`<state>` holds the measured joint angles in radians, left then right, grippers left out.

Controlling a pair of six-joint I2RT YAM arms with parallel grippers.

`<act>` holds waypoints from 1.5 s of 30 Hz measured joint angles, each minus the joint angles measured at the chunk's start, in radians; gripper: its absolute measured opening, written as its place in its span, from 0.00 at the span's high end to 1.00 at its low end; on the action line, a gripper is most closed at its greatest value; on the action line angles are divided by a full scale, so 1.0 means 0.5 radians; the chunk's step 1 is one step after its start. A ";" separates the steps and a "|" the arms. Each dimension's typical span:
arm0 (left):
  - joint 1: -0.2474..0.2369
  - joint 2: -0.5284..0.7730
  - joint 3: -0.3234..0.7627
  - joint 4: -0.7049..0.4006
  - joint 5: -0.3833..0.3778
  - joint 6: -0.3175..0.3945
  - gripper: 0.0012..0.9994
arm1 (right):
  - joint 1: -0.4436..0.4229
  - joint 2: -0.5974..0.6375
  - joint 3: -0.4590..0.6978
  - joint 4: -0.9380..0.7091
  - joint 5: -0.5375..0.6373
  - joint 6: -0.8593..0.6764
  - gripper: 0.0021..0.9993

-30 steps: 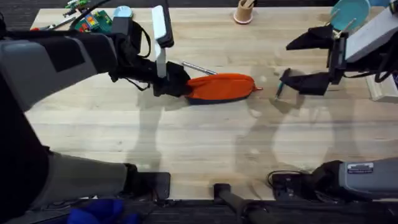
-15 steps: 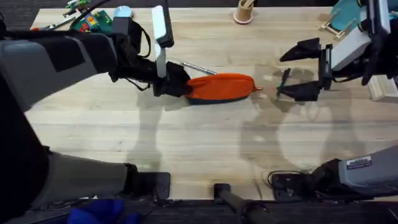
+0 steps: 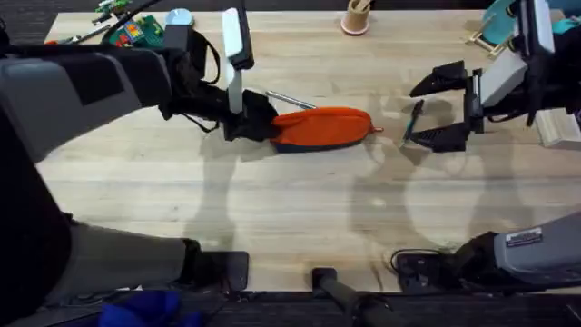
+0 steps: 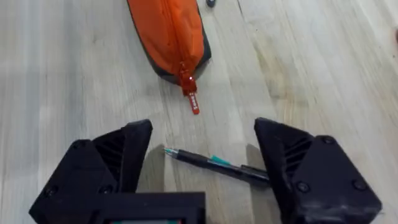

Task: Unzip the bag, pick up the pens from the table one at a time and place them inside, then zip the bag closed.

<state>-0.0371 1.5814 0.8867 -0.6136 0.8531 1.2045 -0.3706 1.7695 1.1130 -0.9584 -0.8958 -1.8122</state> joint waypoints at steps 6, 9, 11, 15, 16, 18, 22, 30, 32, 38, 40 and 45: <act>0.001 0.000 0.000 0.000 -0.001 0.000 0.96 | 0.014 0.000 0.000 0.001 0.006 0.000 0.00; 0.001 -0.001 0.000 0.000 0.000 0.000 0.96 | 0.047 0.000 0.000 0.001 0.013 0.000 0.00; 0.001 0.000 0.000 0.000 0.000 0.000 0.96 | 0.075 0.000 0.000 0.002 0.013 0.000 0.00; 0.001 0.000 0.000 0.000 -0.001 0.000 0.96 | 0.136 0.000 0.000 0.033 0.020 -0.001 0.00; 0.001 0.000 0.000 0.000 -0.001 0.000 0.96 | 0.151 0.000 0.000 0.041 0.022 -0.001 0.00; 0.001 0.000 0.000 0.000 -0.001 0.000 0.96 | 0.178 0.000 0.000 0.052 0.027 -0.001 0.00; 0.001 0.000 0.000 0.000 0.000 0.000 0.96 | 0.214 0.000 0.000 0.058 0.028 -0.002 0.00; 0.001 0.000 0.000 0.000 -0.001 0.000 0.96 | 0.264 0.000 0.000 0.061 0.071 -0.005 0.00; 0.001 0.000 0.000 0.000 0.000 0.000 0.96 | 0.280 0.000 0.000 0.065 0.072 -0.005 0.00; 0.000 0.000 0.000 0.000 0.000 0.000 0.96 | 0.328 0.000 0.000 0.134 0.104 0.018 0.00; 0.001 0.000 0.000 0.000 0.000 0.000 0.96 | 0.343 0.000 0.000 0.151 0.117 0.036 0.00; 0.001 0.000 0.000 0.000 0.000 0.000 0.96 | 0.380 0.000 0.000 0.211 0.138 0.111 0.00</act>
<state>-0.0368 1.5812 0.8867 -0.6136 0.8530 1.2045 -0.1806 1.7695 1.1130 -0.8527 -0.8270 -1.7568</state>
